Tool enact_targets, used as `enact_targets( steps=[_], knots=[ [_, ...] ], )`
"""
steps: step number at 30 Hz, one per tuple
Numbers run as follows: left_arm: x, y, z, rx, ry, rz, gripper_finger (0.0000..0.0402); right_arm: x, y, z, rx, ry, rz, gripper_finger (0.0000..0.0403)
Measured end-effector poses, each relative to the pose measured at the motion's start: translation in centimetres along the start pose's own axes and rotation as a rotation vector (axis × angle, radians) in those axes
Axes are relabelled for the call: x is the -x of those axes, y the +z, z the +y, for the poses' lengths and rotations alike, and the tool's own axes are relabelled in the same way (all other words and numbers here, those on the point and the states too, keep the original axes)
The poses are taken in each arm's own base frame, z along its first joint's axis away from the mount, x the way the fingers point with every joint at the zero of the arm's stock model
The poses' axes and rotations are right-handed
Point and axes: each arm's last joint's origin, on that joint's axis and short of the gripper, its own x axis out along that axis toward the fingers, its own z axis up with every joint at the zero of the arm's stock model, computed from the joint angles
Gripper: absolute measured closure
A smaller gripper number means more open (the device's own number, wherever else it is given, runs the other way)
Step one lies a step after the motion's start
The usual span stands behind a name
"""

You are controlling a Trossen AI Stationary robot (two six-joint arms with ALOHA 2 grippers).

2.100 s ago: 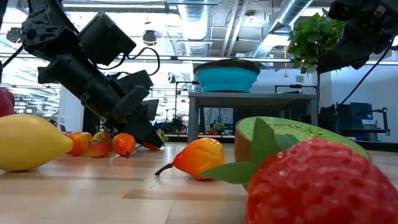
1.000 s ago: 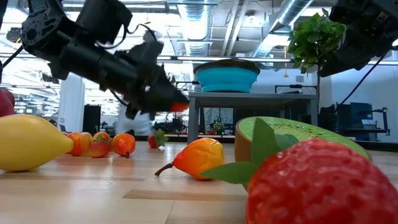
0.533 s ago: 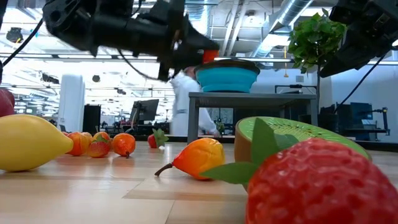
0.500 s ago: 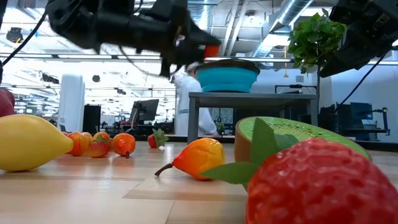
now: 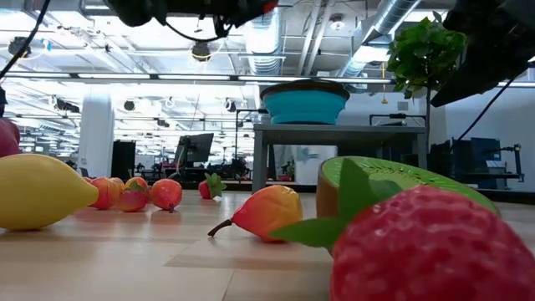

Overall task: Pick & Place Fruit
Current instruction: Put the yellow pear into the strainer bowl

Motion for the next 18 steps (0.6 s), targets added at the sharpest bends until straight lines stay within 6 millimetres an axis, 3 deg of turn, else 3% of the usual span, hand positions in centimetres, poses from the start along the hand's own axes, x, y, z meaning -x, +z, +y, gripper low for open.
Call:
enact_targets(
  steps=[7,18],
  knots=[
    [-2.6,-1.1,2.2,-0.050,0.062,0.079,0.0262,-0.1,0.1,-0.2,0.000,-0.011,0.000,0.0403],
    [-4.3,-5.5,4.6,-0.093,0.136,0.185,0.0262,-0.5,0.4,-0.7,-0.010,-0.045,0.003,0.0403]
  ],
)
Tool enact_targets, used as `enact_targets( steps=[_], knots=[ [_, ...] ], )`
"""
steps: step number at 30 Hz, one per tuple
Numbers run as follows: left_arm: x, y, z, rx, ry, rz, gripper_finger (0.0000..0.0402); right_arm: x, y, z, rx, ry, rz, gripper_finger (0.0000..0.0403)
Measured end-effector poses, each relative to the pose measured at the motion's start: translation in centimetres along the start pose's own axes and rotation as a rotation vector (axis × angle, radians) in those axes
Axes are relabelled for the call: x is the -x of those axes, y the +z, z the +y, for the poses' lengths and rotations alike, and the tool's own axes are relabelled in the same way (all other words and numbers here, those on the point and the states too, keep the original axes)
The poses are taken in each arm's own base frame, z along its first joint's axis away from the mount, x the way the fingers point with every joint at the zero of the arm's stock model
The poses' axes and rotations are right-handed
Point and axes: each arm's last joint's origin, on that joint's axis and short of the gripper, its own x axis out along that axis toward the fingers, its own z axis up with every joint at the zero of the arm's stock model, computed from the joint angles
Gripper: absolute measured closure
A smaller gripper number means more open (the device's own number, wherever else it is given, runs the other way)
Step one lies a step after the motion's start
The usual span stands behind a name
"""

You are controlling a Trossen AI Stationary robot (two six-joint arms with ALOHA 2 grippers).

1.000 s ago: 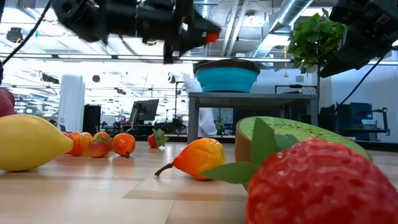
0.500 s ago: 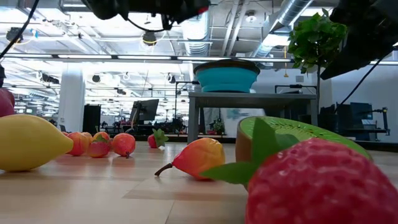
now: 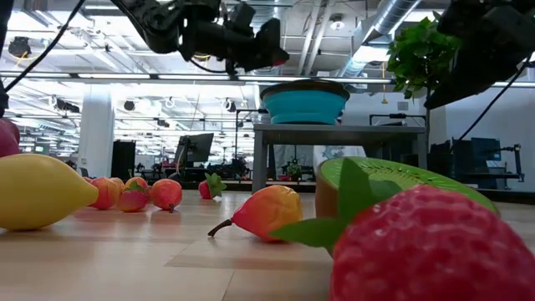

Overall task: Pick & Place Fruit
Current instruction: Put the yellow pear into the strainer bowl, then put the strawberry into the strainer bowl

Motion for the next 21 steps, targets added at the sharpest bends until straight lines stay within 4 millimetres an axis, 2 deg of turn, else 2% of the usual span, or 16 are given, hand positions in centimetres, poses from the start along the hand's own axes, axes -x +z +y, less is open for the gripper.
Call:
enact_targets(
  steps=[4,11,17,21],
  knots=[
    [-0.39,-0.70,0.29,-0.004,0.011,0.012,0.0262,-0.13,0.09,-0.15,-0.008,-0.010,0.001,0.0403],
    [-0.59,-0.77,0.95,-0.003,0.029,0.014,0.0257,-0.39,0.27,-0.47,-0.025,-0.032,0.002,0.0403],
    [-0.60,-0.76,0.83,0.008,-0.014,0.011,0.0206,-0.48,0.34,-0.59,-0.031,-0.039,0.003,0.0403],
    [-0.69,-0.78,1.06,0.111,-0.036,0.012,0.0167,-0.48,0.34,-0.58,-0.032,-0.038,0.003,0.0403]
  ],
)
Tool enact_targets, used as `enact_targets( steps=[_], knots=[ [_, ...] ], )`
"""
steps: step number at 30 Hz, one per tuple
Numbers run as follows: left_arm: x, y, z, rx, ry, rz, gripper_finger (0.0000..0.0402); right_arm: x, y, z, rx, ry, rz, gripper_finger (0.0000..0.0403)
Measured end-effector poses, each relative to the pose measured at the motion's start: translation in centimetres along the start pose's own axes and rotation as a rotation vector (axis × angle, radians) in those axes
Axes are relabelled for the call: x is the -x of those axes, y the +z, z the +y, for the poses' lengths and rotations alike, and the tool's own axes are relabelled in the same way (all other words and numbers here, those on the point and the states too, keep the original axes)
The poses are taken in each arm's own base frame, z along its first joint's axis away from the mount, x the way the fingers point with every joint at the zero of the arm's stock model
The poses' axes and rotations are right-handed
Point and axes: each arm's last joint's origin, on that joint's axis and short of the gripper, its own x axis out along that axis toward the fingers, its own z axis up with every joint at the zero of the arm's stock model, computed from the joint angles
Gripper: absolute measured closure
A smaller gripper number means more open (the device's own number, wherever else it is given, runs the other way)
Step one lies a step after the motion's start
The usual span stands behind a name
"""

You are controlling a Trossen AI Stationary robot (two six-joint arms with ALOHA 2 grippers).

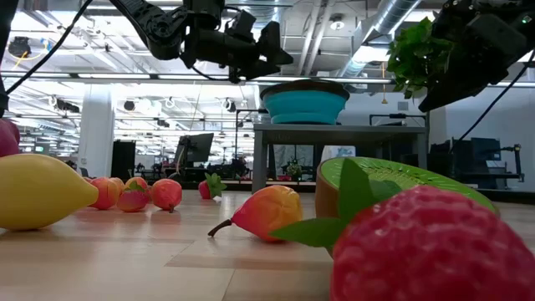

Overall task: Pick & Place Fruit
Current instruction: Put the strawberry into the strainer bowl

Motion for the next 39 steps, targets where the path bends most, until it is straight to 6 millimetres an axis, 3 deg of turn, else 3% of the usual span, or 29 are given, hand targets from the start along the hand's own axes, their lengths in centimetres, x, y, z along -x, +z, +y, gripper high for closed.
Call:
enact_targets(
  steps=[5,14,18,27,35,39],
  knots=[
    [0.1,0.2,-0.1,0.017,-0.026,-0.005,0.0170,0.0,0.0,0.0,0.002,0.004,0.000,0.0403],
    [1.6,1.9,-2.5,0.024,-0.283,-0.016,0.0283,0.4,-0.2,0.4,0.001,0.033,-0.005,0.0403],
    [3.5,3.2,-3.0,0.008,-0.356,0.102,0.0316,0.5,-0.3,0.6,-0.001,0.043,-0.006,0.0403],
    [9.9,4.8,-3.8,0.110,-0.387,0.519,0.0351,0.5,-0.3,0.7,-0.003,0.050,-0.009,0.0403],
    [13.3,5.4,-6.6,0.044,-0.519,0.573,0.0370,0.5,-0.1,0.8,-0.016,0.057,-0.020,0.0403],
    [14.3,3.5,-7.3,-0.029,-0.457,0.589,0.0378,0.5,-0.1,0.8,-0.022,0.061,-0.026,0.0403]
  ],
)
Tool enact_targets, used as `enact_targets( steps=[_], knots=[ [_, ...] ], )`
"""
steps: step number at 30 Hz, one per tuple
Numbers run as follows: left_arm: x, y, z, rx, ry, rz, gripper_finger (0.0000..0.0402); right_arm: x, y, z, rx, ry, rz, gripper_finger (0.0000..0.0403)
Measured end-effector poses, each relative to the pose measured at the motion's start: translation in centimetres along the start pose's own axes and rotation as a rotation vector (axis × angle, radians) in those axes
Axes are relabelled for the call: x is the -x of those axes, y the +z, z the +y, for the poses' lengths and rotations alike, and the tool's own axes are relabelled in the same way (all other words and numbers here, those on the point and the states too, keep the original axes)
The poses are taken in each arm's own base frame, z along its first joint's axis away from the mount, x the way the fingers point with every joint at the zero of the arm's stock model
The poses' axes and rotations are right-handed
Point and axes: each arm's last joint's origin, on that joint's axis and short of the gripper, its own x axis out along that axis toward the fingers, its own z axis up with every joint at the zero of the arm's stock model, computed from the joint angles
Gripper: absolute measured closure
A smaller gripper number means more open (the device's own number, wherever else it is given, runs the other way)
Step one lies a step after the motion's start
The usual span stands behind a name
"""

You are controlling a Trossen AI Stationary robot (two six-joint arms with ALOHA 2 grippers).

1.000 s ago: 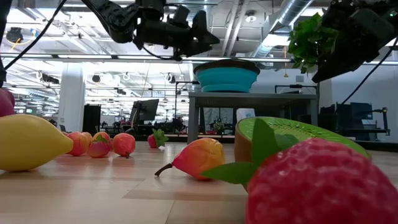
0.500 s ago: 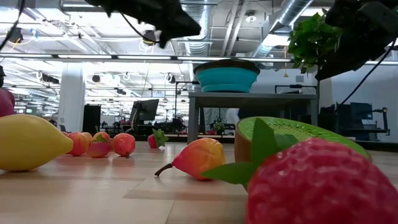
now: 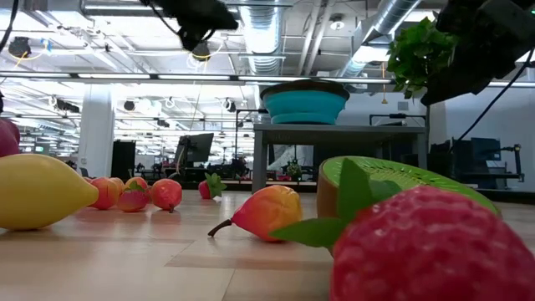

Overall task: Pick & Place Fruit
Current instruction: Put the strawberry into the strainer bowl

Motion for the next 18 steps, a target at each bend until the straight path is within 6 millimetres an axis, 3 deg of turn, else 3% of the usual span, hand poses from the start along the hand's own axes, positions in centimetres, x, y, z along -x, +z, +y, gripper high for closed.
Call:
enact_targets(
  steps=[6,12,18],
  knots=[
    [-1.3,-4.9,0.5,0.140,0.124,0.024,0.0388,0.0,0.1,0.1,-0.011,0.008,-0.009,0.0403],
    [-1.9,-9.0,1.3,0.263,0.110,-0.050,0.0393,0.0,0.2,0.2,-0.021,0.015,-0.018,0.0403],
    [-1.8,-12.7,2.1,0.296,0.135,0.007,0.0393,0.0,0.4,0.3,-0.033,0.024,-0.030,0.0403]
  ],
)
